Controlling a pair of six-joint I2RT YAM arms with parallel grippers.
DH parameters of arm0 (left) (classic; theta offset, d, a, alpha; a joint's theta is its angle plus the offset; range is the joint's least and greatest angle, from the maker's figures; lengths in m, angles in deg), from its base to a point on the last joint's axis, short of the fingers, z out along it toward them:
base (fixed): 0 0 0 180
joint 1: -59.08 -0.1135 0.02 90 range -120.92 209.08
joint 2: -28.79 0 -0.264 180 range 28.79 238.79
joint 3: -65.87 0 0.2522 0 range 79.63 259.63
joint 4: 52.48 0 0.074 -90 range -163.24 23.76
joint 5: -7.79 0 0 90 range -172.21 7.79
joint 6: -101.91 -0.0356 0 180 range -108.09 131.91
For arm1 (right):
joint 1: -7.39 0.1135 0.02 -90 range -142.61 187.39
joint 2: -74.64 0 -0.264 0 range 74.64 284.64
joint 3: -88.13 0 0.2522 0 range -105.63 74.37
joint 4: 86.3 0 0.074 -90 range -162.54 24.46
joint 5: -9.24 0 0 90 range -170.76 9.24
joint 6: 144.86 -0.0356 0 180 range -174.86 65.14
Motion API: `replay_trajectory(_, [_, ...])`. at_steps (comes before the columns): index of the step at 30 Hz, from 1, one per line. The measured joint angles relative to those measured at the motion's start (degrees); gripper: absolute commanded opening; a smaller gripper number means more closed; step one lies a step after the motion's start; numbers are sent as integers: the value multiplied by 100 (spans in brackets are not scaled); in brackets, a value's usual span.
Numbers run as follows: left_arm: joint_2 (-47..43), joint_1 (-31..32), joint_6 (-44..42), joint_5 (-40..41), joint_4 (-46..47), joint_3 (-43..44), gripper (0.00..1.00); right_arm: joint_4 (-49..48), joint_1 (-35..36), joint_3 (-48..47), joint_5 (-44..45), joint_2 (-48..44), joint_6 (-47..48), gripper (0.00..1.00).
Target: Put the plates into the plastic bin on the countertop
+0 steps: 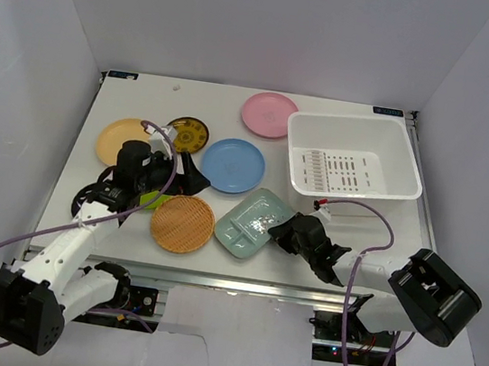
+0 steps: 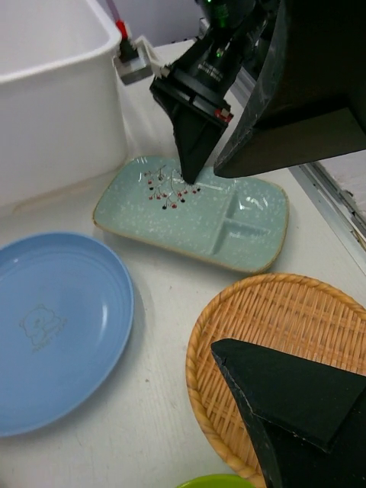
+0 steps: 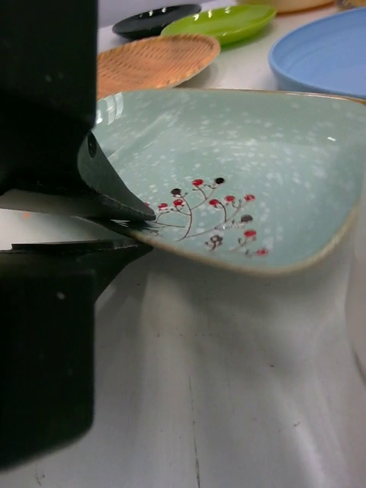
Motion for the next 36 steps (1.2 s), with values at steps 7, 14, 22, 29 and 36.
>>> replay_trajectory(7, [691, 0, 236, 527, -271, 20, 92, 627, 232, 92, 269, -999, 33, 8])
replay_trajectory(14, [1211, 0, 691, 992, -133, 271, 82, 2380, 411, -280, 190, -2730, 1438, 8])
replay_trajectory(22, [2240, 4, 1176, 1370, 546, 579, 59, 3047, 487, -2726, -579, -2361, 3126, 8])
replay_trajectory(29, [2964, 162, 1285, 1744, 728, 835, 76, 2699, -603, -4310, -48, -2057, 4037, 8])
replay_trajectory(36, [3388, 232, 1294, 2059, 831, 997, 78, 2546, -3279, -4122, -48, -1792, 3652, 8])
